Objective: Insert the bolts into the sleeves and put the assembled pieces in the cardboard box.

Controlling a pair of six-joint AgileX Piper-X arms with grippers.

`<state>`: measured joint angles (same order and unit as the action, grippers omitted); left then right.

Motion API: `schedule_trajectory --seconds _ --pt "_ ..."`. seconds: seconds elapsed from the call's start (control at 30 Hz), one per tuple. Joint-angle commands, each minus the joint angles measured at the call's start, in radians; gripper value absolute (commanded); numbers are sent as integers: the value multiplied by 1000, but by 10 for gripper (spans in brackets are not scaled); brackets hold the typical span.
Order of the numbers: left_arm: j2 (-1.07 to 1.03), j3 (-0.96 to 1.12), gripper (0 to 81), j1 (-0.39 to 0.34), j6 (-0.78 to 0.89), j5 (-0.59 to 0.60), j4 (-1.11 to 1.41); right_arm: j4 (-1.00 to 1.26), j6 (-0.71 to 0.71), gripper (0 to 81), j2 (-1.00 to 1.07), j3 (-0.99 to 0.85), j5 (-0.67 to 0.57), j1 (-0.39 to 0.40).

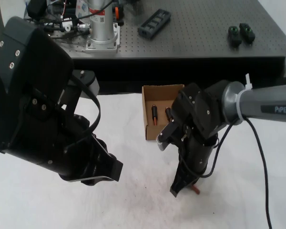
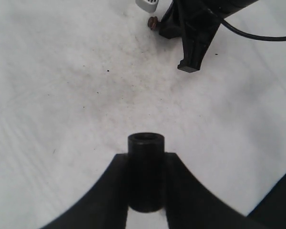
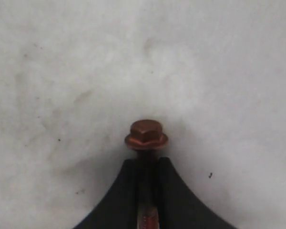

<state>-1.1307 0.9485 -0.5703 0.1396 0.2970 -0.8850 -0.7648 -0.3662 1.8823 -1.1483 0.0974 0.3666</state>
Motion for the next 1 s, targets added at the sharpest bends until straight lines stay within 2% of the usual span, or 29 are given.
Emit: schedule_trajectory --seconds 0.0,0.1,0.23,0.3,0.43,0.5,0.7,0.83,0.97 --pt "10 3 7 1 -13 6 13 125 144 32 -26 -5 -139 -32" --pt "10 -7 7 1 -32 57 70 171 245 32 -95 -6 -255 -92" --pt "10 -80 7 1 -24 280 288 196 313 32 -257 31 -412 -183" --pt "10 -132 7 -1 14 346 447 252 387 32 -354 85 -497 -226" --pt "10 -238 7 -3 105 406 763 528 620 32 -566 270 -753 -262" --pt "3 -277 7 -3 154 461 914 708 755 32 -657 358 -815 -252" --pt "-78 -281 7 -54 198 543 1153 1285 1146 32 -751 541 -833 -175" --pt "-115 -268 7 -91 223 513 1179 1354 1185 32 -751 581 -829 -154" --pt "-119 -267 7 -93 252 498 1178 1354 1180 32 -751 587 -866 -154"
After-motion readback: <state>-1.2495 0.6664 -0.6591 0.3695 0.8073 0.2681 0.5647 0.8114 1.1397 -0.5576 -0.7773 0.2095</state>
